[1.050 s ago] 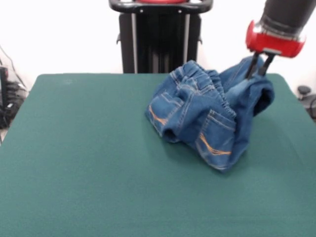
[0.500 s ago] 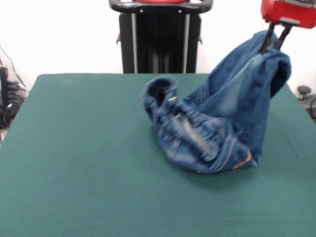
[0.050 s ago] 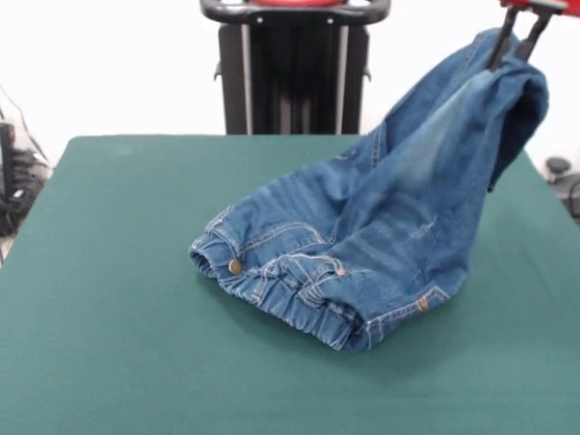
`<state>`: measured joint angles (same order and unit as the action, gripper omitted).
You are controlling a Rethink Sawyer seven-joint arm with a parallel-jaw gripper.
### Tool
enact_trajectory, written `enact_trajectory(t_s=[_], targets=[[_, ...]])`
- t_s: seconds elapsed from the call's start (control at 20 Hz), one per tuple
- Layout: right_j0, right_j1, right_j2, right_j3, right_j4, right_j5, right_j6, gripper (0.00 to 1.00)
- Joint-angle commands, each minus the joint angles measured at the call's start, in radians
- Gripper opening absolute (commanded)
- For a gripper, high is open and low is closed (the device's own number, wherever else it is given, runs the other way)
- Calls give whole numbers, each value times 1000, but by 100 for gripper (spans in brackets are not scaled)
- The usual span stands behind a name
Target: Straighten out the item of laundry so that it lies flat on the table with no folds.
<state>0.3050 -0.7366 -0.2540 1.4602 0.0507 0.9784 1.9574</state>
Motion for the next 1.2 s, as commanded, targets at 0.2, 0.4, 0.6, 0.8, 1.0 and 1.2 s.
enact_trajectory(t_s=[0.2, 0.4, 0.6, 0.8, 1.0, 1.2], targets=[[29, 0, 73, 144, 49, -66, 202, 100], [37, -1, 66, 152, 51, -69, 212, 100], [31, 2, 77, 163, 63, -90, 207, 100], [42, 6, 71, 163, 66, -110, 228, 100], [48, 17, 61, 158, 60, -156, 246, 100], [64, 39, 34, 130, 35, -193, 269, 100]])
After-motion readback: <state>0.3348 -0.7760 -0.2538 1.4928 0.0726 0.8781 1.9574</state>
